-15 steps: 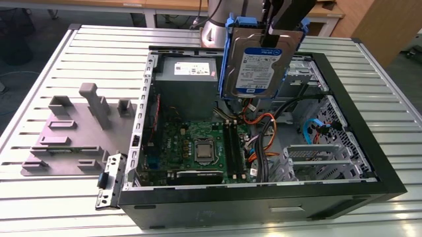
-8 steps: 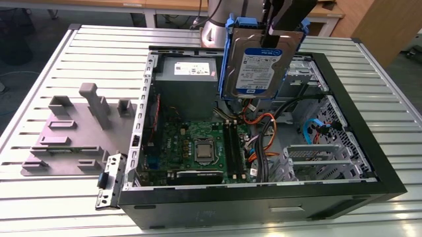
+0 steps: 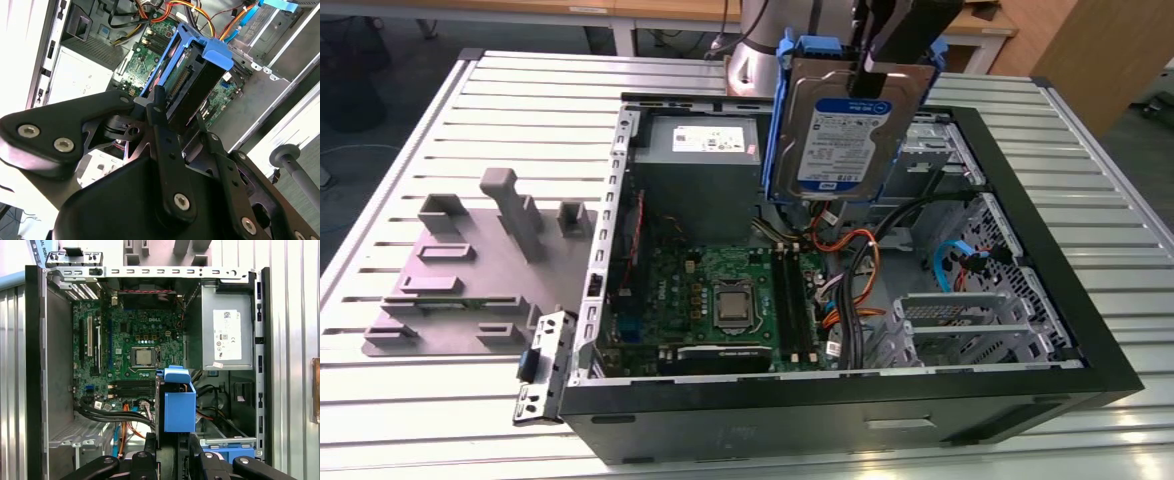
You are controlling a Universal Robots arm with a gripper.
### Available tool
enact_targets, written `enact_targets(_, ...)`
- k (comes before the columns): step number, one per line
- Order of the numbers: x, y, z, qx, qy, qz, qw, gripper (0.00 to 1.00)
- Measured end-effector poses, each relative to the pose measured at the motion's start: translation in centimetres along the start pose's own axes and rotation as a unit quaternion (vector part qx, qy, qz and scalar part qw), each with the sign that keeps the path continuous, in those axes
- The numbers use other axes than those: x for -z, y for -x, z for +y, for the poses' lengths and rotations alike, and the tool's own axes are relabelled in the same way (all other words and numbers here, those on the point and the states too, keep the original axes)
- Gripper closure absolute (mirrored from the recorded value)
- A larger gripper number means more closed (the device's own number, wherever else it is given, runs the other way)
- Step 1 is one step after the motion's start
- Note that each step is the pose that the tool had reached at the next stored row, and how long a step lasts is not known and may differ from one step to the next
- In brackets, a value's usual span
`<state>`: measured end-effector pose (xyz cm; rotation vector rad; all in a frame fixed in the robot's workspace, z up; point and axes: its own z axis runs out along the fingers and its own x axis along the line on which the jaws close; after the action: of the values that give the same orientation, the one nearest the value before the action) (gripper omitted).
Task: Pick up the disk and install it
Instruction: 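Pick up the disk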
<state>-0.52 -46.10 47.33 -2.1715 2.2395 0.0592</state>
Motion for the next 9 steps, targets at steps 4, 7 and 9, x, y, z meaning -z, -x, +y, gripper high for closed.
enact_targets(4, 0.0, -0.12, -0.01, 0.0, 0.0, 0.0, 1.0, 0.65)
enact_targets(7, 0.01, -0.21, -0.01, 0.0, 0.0, 0.0, 1.0, 0.65)
enact_targets(9, 0.01, -0.25, -0.01, 0.0, 0.0, 0.0, 1.0, 0.65)
